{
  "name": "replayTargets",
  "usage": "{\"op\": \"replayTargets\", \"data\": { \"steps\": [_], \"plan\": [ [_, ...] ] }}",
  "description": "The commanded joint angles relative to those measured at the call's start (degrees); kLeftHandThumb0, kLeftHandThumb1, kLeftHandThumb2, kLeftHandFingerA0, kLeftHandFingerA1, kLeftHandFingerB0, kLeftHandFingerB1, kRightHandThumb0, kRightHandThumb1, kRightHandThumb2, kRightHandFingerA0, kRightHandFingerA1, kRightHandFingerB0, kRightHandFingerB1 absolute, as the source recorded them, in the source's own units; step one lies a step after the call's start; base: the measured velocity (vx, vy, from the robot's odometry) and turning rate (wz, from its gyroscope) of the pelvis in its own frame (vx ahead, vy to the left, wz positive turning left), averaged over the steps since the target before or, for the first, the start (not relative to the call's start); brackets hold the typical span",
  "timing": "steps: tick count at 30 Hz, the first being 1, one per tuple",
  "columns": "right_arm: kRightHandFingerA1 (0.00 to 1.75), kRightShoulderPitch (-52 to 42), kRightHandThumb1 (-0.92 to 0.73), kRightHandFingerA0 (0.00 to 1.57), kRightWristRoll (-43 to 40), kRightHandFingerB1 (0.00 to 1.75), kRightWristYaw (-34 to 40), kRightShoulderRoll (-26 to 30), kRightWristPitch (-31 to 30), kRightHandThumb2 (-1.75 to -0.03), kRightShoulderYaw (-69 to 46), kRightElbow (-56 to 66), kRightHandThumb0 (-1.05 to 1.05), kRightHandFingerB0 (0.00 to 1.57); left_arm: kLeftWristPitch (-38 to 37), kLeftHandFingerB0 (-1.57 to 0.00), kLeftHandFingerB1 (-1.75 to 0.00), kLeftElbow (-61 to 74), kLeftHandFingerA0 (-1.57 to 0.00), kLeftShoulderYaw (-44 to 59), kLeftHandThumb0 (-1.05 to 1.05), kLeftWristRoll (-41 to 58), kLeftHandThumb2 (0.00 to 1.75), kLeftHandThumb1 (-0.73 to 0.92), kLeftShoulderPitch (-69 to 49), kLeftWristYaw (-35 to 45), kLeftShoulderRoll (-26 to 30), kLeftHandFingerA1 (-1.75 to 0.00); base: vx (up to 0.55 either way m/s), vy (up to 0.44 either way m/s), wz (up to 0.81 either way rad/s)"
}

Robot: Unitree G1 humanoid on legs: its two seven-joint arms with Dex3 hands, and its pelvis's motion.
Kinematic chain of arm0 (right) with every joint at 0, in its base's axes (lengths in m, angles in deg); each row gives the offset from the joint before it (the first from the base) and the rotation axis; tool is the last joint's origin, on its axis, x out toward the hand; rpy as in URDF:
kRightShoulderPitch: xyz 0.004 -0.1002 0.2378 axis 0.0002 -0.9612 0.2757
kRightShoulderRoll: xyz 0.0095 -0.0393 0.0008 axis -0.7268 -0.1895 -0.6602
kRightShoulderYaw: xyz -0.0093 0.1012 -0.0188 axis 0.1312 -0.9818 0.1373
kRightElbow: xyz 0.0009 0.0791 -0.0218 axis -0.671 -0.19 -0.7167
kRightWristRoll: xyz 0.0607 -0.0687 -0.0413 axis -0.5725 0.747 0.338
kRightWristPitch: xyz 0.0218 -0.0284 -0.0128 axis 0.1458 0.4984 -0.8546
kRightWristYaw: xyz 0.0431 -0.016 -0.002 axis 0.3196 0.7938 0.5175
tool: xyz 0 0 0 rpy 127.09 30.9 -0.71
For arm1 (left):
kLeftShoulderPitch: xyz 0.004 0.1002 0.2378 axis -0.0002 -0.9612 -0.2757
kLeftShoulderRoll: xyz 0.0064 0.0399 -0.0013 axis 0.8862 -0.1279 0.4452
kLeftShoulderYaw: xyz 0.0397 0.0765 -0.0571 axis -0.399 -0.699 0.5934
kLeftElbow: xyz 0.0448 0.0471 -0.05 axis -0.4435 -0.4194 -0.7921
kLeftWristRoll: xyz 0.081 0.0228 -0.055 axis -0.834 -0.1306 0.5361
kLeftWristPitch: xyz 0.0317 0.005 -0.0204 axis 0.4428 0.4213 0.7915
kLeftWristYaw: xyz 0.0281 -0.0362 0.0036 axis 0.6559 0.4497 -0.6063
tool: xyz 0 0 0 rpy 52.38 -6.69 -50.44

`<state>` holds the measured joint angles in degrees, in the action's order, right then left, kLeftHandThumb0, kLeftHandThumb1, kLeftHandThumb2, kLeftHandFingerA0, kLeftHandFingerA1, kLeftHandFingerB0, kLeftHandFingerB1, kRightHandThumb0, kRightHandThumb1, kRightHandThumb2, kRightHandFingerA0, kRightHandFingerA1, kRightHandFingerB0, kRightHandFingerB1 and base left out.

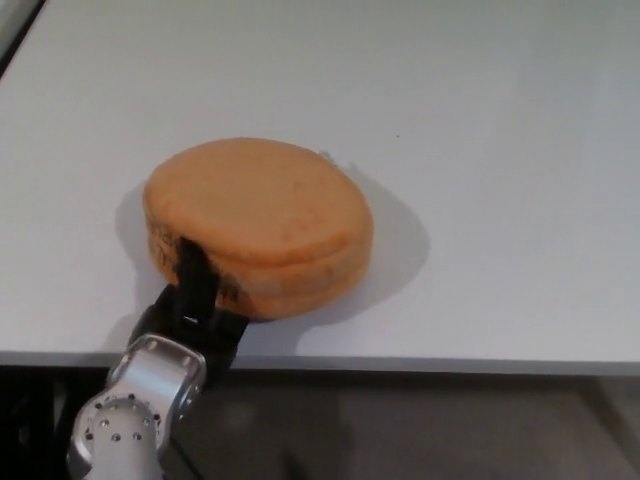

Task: A soft plate is kept in the center of the table close to the robot and the robot uses its left hand to pick up the plate, turns it upside down and places it back on the table

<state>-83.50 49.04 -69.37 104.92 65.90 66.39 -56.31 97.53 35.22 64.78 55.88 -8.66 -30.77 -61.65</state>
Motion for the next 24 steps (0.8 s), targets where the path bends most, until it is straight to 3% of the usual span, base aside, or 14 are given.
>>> {"op": "replayTargets", "data": {
  "steps": [1, 2, 3, 4, 5, 6, 8, 9, 10, 11, 12, 17, 18, 24],
  "plan": [
    [0.36, -0.6, -0.92, 0.3, 0.7, 0.21, 0.2, 0.5, 1.6, -0.7, -0.5, -0.3, -0.83, 0.04, -0.9, -0.32, -0.52, 1.9, -0.52, -3.3, -0.74, -2.9, 0.64, 0.77, -10.2, 9.1, -3.1, -0.84, 0.0, 0.0, 0.0],
    [0.37, -0.4, -0.92, 0.3, 0.6, 0.2, 0.1, 0.3, 2.0, -0.7, -0.5, -0.6, -0.81, 0.05, -0.3, -0.26, -0.43, 1.8, -0.46, -4.3, -0.77, -3.5, 0.64, 0.79, -10.6, 10.6, -2.1, -0.66, 0.0, 0.0, 0.0],
    [0.37, -0.4, -0.92, 0.31, 0.0, 0.21, -0.1, 0.2, 1.9, -0.69, -0.6, -0.5, -0.81, 0.05, 0.6, -0.12, -0.48, 1.5, -0.38, -6.0, -0.85, -4.4, 0.99, 0.65, -11.3, 13.0, -0.4, -0.64, 0.0, 0.0, 0.0],
    [0.37, -0.7, -0.92, 0.31, -0.4, 0.21, 0.0, 0.2, 1.0, -0.69, -0.5, 0.3, -0.81, 0.05, 0.8, -0.12, -0.48, 1.5, -0.38, -6.5, -0.85, -4.3, 0.99, 0.65, -11.5, 13.8, 0.0, -0.64, 0.0, 0.0, 0.0],
    [0.39, -0.9, -0.92, 0.3, -0.6, 0.2, -0.1, 0.2, 0.6, -0.7, -0.5, 0.9, -0.79, 0.04, 1.3, -0.07, -0.27, 1.5, -0.29, -7.2, -0.81, -4.0, 0.65, 0.81, -11.9, 15.4, 0.7, -0.54, 0.0, 0.0, 0.0],
    [0.38, -0.9, -0.92, 0.3, -0.4, 0.2, -0.1, 0.3, 0.6, -0.69, -0.5, 0.9, -0.8, 0.05, 1.5, -0.01, -0.22, 1.7, -0.08, -7.8, -0.83, -4.3, 1.02, 0.63, -12.1, 16.2, 1.3, -0.53, 0.0, 0.0, 0.0],
    [0.38, -0.7, -0.92, 0.3, -0.1, 0.2, -0.1, 0.3, 0.8, -0.69, -0.4, 0.6, -0.8, 0.05, 1.2, -0.01, -0.22, 1.8, -0.08, -8.9, -0.83, -4.7, 1.02, 0.63, -12.5, 16.7, 2.0, -0.53, 0.0, 0.0, 0.0],
    [0.38, -0.8, -0.92, 0.3, -0.3, 0.2, -0.1, 0.3, 0.8, -0.68, -0.4, 0.7, -0.81, 0.05, 1.2, 0.0, -0.11, 1.9, 0.0, -9.7, -0.85, -5.2, 0.67, 0.85, -12.7, 17.6, 2.6, -0.15, 0.0, 0.0, 0.0],
    [0.38, -0.9, -0.92, 0.3, -0.5, 0.2, -0.1, 0.1, 0.7, -0.68, -0.4, 1.0, -0.81, 0.05, 1.2, 0.0, -0.11, 2.0, 0.0, -10.8, -0.85, -5.9, 0.67, 0.85, -12.9, 18.9, 3.5, -0.15, 0.0, 0.0, 0.0],
    [0.52, -0.3, -0.76, 0.27, 0.1, 0.2, 0.0, 0.2, 1.2, -1.1, -0.4, -0.2, -0.83, 0.04, 1.5, 0.0, 0.0, 2.0, 0.0, -11.4, -0.88, -5.3, 0.75, 0.84, -13.3, 22.1, 4.4, 0.0, 0.0, 0.0, 0.0],
    [0.53, -0.5, -0.77, 0.28, -0.5, 0.2, -0.3, 0.3, 0.6, -1.1, -0.4, 0.3, -0.85, 0.05, 1.5, 0.0, 0.0, 2.1, 0.0, -11.5, -0.91, -5.1, 0.68, 0.86, -13.4, 22.5, 4.5, 0.0, 0.0, 0.0, 0.0],
    [0.53, -0.9, -0.78, 0.31, 0.1, 0.2, 0.1, 0.7, 0.1, -1.11, -0.5, 0.7, -0.86, 0.05, 2.4, 0.0, 0.0, 2.2, 0.0, -11.9, -1.0, -5.6, 0.69, 0.87, -13.4, 23.1, 5.7, 0.0, 0.0, 0.0, 0.0],
    [0.39, -0.9, -0.92, 0.37, 0.0, 0.21, 0.0, 0.7, 0.1, -0.69, -0.5, 0.7, -0.83, 0.07, 3.3, 0.0, 0.0, 2.5, 0.0, -12.2, -0.98, -5.9, 0.66, 0.86, -13.2, 23.5, 6.7, 0.0, 0.0, 0.0, 0.0],
    [0.41, -0.6, -0.92, 0.36, -0.9, 0.2, -0.7, 0.3, 0.7, -0.7, -0.3, -0.1, -0.79, 0.05, 8.6, 0.0, 0.0, 4.3, 0.0, -13.3, -1.0, -5.9, 0.69, 0.88, -12.2, 24.1, 10.7, 0.0, 0.0, 0.0, 0.0]
  ]
}}
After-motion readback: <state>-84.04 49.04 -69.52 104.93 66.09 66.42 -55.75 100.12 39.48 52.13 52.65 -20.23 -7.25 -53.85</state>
